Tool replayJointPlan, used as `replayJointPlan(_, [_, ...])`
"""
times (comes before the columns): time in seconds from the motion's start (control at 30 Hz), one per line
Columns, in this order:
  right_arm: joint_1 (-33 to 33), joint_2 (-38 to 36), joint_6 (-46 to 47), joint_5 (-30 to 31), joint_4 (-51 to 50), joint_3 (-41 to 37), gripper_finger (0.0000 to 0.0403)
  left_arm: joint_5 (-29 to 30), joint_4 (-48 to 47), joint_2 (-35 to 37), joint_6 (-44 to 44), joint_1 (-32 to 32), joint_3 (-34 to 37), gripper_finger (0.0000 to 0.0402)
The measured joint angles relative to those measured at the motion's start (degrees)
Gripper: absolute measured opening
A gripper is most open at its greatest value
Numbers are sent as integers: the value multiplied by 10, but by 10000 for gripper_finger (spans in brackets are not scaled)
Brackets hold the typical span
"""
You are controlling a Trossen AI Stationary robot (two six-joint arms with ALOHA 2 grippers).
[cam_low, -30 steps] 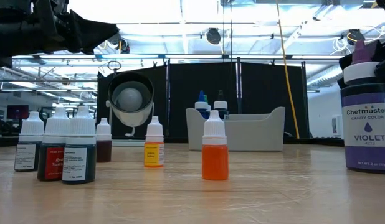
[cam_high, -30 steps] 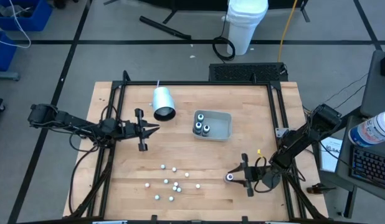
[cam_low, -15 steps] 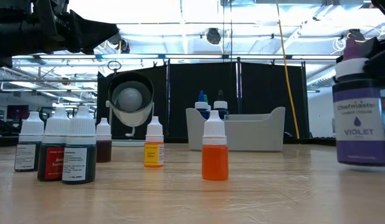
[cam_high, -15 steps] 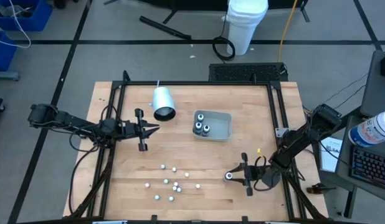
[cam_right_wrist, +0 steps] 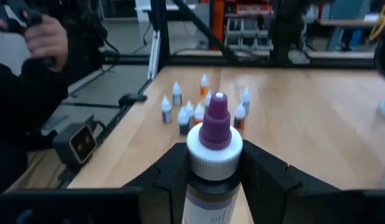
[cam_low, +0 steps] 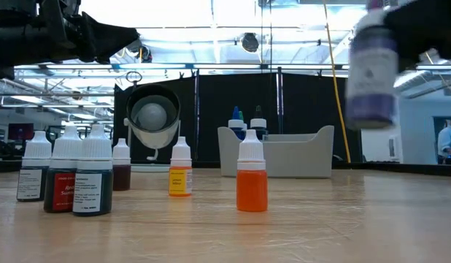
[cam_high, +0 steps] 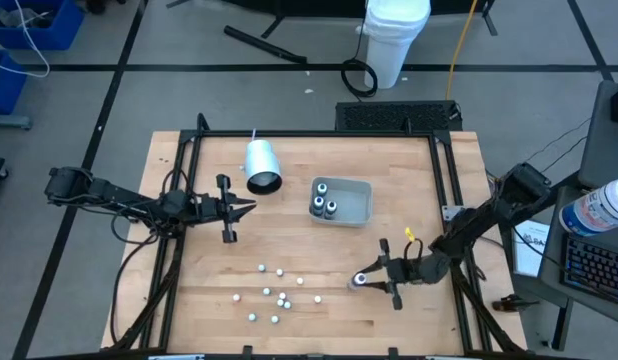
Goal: Pick & Place food coloring
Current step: Put the violet food coloring bottle into the gray bin
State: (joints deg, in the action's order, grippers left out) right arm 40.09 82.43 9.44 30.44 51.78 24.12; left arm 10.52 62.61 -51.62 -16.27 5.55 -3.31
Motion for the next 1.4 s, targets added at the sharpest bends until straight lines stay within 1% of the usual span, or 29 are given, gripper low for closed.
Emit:
replayJointPlan(0.2, [-70, -67, -78, -73, -11, 18, 115, 0, 0, 0, -2, 0, 0, 47])
replayJointPlan(0.27, [-97, -97, -107, -97, -46, 41, 117, 0, -2, 0, -3, 0, 0, 47])
replayJointPlan(0.33, [-123, -127, -132, -115, -107, 73, 117, 0, -2, 0, -3, 0, 0, 47])
replayJointPlan(0.47, [-177, -163, -166, -99, -240, 150, 114, 0, -3, 0, -4, 0, 0, 47])
replayJointPlan(0.57, [-229, -166, -189, -81, -284, 186, 116, 0, -3, 0, -5, 0, 0, 47])
replayJointPlan(0.63, [-265, -166, -217, -94, -286, 190, 118, 0, -3, 0, -5, 0, 0, 47])
replayJointPlan(0.7, [-302, -165, -236, -146, -279, 184, 118, 0, -3, 0, -5, 0, 0, 47])
replayJointPlan(0.77, [-337, -165, -232, -200, -261, 172, 117, 0, -3, 0, -5, 0, 0, 47])
replayJointPlan(0.83, [-369, -165, -219, -227, -251, 161, 115, 0, -3, 0, -3, 0, 0, 47])
replayJointPlan(0.97, [-424, -165, -203, -230, -250, 137, 115, 0, -3, 0, -2, 0, 0, 47])
replayJointPlan(1.1, [-466, -165, -180, -231, -228, 119, 118, 0, -2, 0, -2, 0, 0, 47])
replayJointPlan(1.27, [-492, -147, -161, -232, -198, 80, 115, 0, -2, 0, -4, 0, 0, 47])
replayJointPlan(1.4, [-502, -128, -142, -233, -122, 42, 118, 1, -1, 0, -5, 0, 0, 47])
